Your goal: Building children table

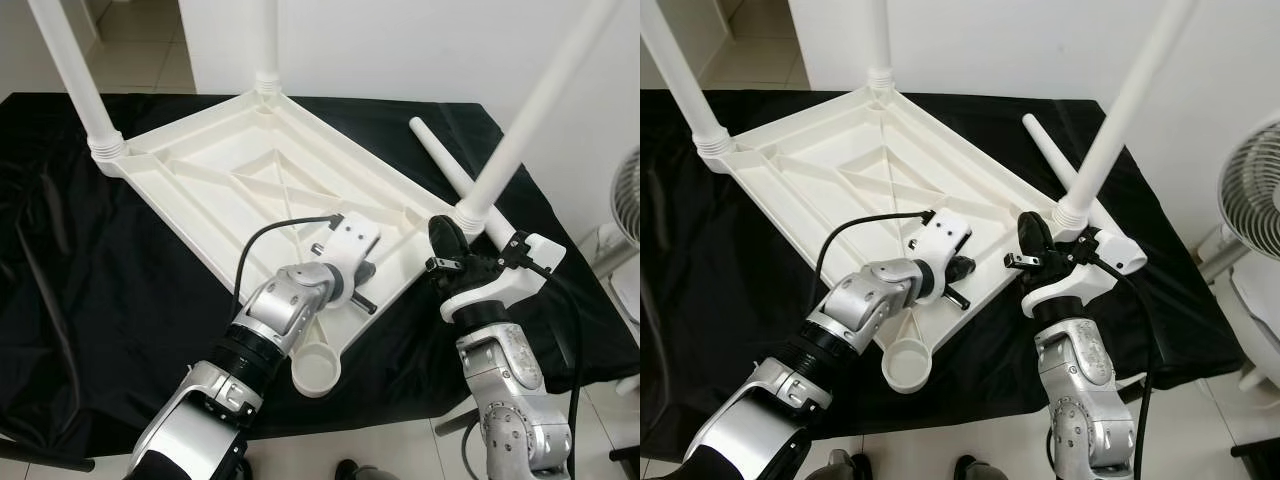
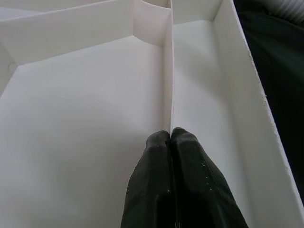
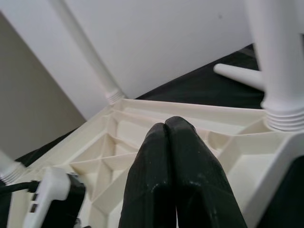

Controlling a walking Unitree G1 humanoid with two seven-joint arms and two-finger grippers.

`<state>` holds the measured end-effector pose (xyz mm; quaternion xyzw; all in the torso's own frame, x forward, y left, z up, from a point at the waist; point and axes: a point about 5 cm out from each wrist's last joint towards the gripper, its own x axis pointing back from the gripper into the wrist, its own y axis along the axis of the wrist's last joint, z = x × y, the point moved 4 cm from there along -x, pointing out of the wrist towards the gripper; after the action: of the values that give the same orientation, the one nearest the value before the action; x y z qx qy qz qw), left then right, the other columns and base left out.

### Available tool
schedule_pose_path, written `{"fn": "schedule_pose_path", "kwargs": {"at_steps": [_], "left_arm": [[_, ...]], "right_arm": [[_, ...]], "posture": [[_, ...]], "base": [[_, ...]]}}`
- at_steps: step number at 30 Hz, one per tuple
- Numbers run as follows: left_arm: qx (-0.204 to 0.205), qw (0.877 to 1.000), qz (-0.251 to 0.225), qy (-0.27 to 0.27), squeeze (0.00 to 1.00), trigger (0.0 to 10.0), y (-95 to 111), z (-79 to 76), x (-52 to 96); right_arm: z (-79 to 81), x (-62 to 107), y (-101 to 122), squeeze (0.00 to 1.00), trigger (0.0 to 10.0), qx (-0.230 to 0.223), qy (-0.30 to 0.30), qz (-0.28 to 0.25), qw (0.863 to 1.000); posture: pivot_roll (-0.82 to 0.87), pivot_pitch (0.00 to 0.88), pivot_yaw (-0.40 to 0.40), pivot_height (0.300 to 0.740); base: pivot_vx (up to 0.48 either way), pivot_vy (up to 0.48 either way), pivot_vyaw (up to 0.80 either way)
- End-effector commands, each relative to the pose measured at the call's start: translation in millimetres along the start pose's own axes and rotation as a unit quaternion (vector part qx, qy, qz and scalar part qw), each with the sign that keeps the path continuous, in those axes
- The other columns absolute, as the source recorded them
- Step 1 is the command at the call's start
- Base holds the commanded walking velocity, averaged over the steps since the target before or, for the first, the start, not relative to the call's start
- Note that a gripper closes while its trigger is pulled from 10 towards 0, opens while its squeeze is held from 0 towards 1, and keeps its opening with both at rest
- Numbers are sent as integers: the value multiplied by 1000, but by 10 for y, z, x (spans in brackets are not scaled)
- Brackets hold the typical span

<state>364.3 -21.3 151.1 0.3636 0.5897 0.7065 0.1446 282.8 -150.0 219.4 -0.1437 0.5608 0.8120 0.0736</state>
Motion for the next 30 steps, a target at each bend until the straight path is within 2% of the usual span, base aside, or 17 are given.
{"fn": "schedule_pose_path", "kwargs": {"at_steps": [1,8,9,10,11,12,13,21,24,25,27,29,30], "left_arm": [[9,973,17,232,0,0,-146,660,190],[14,972,15,233,0,0,-159,643,218],[10,973,16,230,0,627,-155,630,213],[10,973,16,230,0,627,-155,630,213],[6,974,17,227,0,10000,-154,622,207],[0,976,9,219,0,10000,-117,598,194],[-1,978,-5,208,1000,10000,-58,574,188],[1,980,-51,194,1000,10000,146,558,221],[20,981,-106,162,1000,10000,339,471,254],[20,981,-106,162,1000,10000,339,471,254],[25,979,-150,138,1000,10000,487,394,305],[24,978,-163,130,1000,10000,529,374,326],[21,976,-179,122,451,10000,577,353,362]], "right_arm": [[-12,21,50,0,10000,8,-15,-11,1000],[4,9,48,0,10000,12,-16,-12,1000],[13,6,47,0,10000,12,-14,-11,1000],[13,6,47,0,10000,12,-14,-11,1000],[20,5,46,0,10000,12,-14,-11,1000],[31,3,37,0,10000,12,-11,-9,1000],[43,4,25,0,10000,12,-9,-7,1000],[54,14,8,0,10000,14,-11,-5,1000],[51,21,0,0,10000,18,-11,-4,1000],[51,21,0,0,10000,18,-11,-4,1000],[44,23,-17,0,10000,18,-11,-2,1000],[43,22,-22,0,10000,18,-11,-2,1000],[41,23,-27,0,10000,20,-10,-1,1000]], "posture": [[14,145,-1,740],[19,148,-2,740],[23,151,-2,740],[23,151,-2,740],[23,151,-2,740],[23,151,-2,740],[27,153,-2,740],[28,155,0,740],[28,155,0,740],[28,155,0,740],[29,150,4,740],[29,149,4,740],[29,149,4,740]], "base": [[0,0,0],[0,0,0],[0,0,0],[0,0,0],[0,0,0],[0,0,0],[0,0,0],[0,0,0],[0,0,0],[0,0,0],[0,0,0],[0,0,0],[0,0,0]]}}
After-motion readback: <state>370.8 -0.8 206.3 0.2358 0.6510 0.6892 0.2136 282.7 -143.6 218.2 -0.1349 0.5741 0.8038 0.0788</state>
